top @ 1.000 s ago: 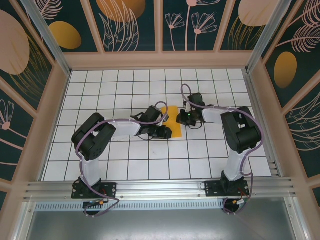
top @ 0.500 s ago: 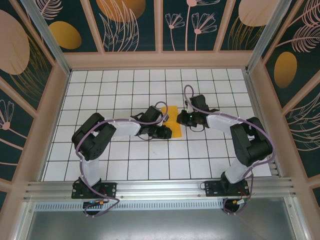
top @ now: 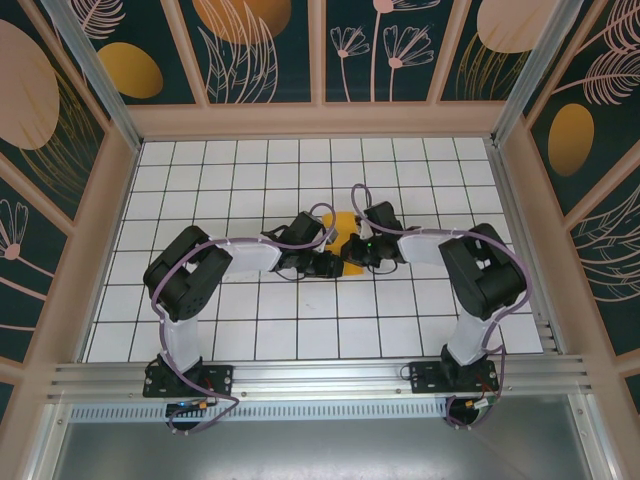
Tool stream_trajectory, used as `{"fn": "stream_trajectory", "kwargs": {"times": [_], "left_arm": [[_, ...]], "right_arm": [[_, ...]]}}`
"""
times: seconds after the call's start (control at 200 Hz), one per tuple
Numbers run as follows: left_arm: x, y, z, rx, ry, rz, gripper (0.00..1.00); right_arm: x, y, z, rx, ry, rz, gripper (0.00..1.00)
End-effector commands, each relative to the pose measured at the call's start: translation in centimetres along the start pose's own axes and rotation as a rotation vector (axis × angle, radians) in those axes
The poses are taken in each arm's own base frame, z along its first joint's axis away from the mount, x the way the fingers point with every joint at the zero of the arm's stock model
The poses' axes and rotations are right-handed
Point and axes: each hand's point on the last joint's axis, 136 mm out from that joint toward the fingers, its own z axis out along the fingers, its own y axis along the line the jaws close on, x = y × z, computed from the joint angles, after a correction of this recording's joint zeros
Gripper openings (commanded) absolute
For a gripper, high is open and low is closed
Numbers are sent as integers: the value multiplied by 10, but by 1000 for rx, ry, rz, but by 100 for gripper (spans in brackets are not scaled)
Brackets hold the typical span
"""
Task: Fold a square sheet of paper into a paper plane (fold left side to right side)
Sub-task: Fold the triangle a second time at the center of the table.
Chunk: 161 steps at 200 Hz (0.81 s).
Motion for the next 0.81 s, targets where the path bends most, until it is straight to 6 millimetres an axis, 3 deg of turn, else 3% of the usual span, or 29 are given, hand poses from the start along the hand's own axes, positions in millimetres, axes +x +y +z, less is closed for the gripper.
{"fn": "stream_trajectory", "kwargs": {"times": [0.0, 0.31, 0.801], "left_arm": [[29, 61, 19, -191, 59, -41, 34], [32, 63, 22, -197, 75, -47, 34], [33, 63, 22, -192, 77, -45, 33]], "right_arm": [[-9, 4, 8, 1, -14, -18, 7], [-20, -29, 3, 161, -40, -17, 7], [-69, -57, -20, 207, -122, 13, 7]]}}
